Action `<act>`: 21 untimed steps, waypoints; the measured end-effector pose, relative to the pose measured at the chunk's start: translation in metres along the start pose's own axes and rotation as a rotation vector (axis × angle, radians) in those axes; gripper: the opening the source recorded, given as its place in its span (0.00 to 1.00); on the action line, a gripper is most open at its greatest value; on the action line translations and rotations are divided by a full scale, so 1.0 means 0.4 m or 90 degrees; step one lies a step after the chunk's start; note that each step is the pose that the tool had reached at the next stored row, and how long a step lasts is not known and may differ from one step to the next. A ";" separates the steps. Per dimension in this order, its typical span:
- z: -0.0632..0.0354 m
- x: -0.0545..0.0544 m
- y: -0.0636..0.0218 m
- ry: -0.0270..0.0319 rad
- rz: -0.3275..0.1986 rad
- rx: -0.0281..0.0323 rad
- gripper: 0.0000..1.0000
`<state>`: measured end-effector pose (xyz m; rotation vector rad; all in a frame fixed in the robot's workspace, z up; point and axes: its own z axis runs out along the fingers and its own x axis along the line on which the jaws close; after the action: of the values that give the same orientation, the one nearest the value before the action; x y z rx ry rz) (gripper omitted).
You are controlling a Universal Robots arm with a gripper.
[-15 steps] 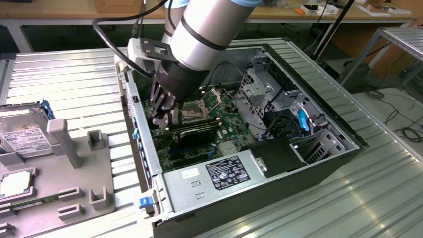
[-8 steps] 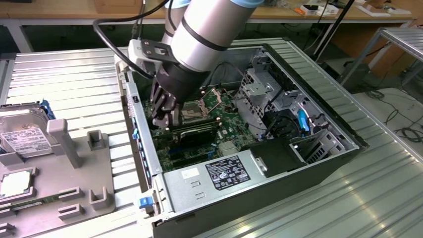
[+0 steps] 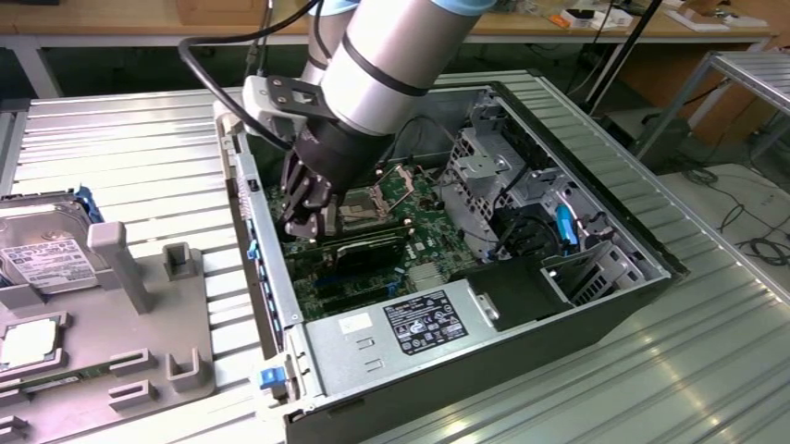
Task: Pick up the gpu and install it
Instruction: 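Press down on the gpu until it lock into place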
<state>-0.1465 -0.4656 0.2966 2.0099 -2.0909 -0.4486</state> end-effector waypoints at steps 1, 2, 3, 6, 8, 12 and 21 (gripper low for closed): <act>0.001 0.000 -0.001 0.0008 -0.002 -0.0001 0.11; 0.002 0.000 -0.002 0.0014 -0.003 -0.0002 0.11; 0.002 0.000 -0.003 0.0020 -0.004 -0.0003 0.11; 0.001 0.001 -0.003 0.0023 -0.005 -0.0003 0.11; -0.001 0.001 -0.002 0.0021 -0.005 -0.0001 0.11; -0.031 -0.001 0.009 0.0021 -0.005 -0.0028 0.11; -0.030 -0.001 0.013 0.0022 -0.005 0.0012 0.11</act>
<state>-0.1471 -0.4660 0.3097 2.0199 -2.0823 -0.4443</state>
